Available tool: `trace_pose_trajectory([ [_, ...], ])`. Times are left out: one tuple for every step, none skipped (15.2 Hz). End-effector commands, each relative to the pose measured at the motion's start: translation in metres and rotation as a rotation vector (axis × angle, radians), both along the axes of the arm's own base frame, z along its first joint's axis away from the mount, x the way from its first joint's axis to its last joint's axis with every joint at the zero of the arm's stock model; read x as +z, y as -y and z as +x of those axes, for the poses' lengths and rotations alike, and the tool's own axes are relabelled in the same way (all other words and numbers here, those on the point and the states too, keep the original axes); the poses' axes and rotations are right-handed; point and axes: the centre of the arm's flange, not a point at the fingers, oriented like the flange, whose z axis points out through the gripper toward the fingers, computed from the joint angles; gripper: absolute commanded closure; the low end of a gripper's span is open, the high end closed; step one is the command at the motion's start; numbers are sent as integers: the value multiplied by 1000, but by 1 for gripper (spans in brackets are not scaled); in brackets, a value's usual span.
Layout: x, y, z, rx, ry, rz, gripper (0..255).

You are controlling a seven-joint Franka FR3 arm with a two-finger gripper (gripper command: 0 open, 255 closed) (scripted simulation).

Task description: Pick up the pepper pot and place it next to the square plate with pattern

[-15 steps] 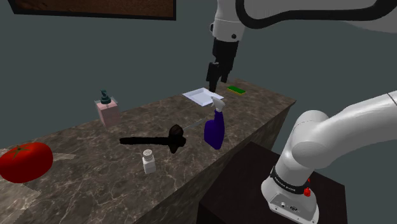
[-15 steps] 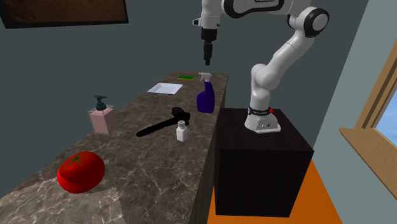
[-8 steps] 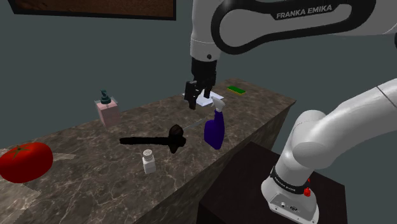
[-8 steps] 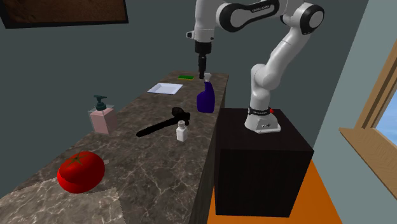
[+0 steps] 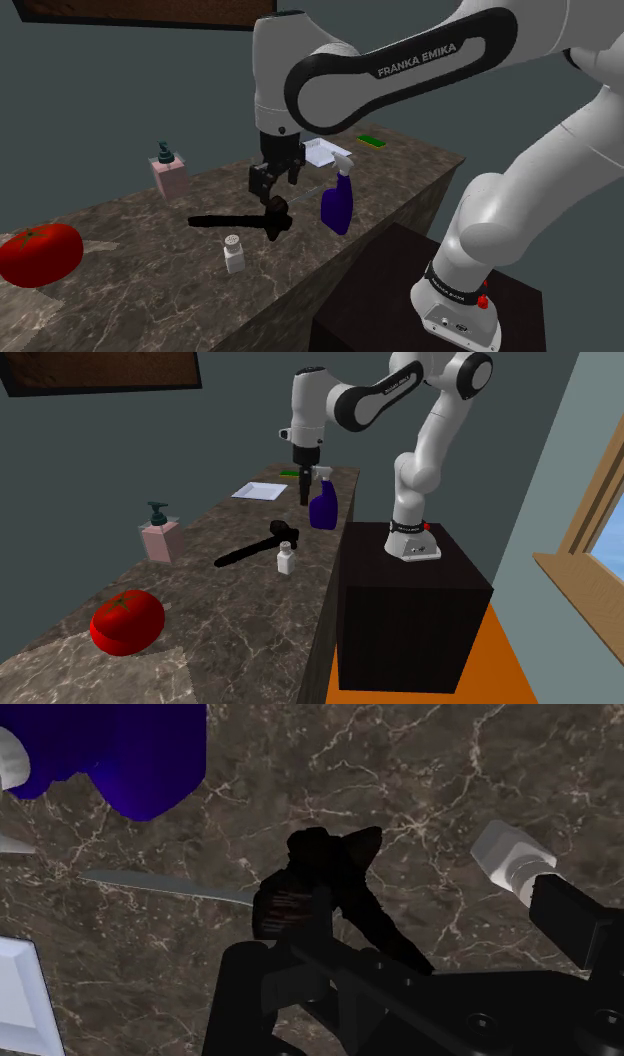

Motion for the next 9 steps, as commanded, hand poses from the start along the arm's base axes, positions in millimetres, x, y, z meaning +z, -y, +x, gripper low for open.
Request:
trace_pose_trajectory([
  [-14,-22,9,-7,0,4,0],
  [-21,-32,13,-11,0,5,0],
  [-29,-42,17,-14,0,5,0],
  [-36,-52,22,-17,0,6,0],
  [-43,-62,26,-20,0,7,0],
  [-51,-72,30,-23,0,8,0],
  [-58,-82,35,-27,-1,9,0],
  [-66,-92,39,-30,-1,10,0],
  [-73,-102,44,-33,-1,10,0],
])
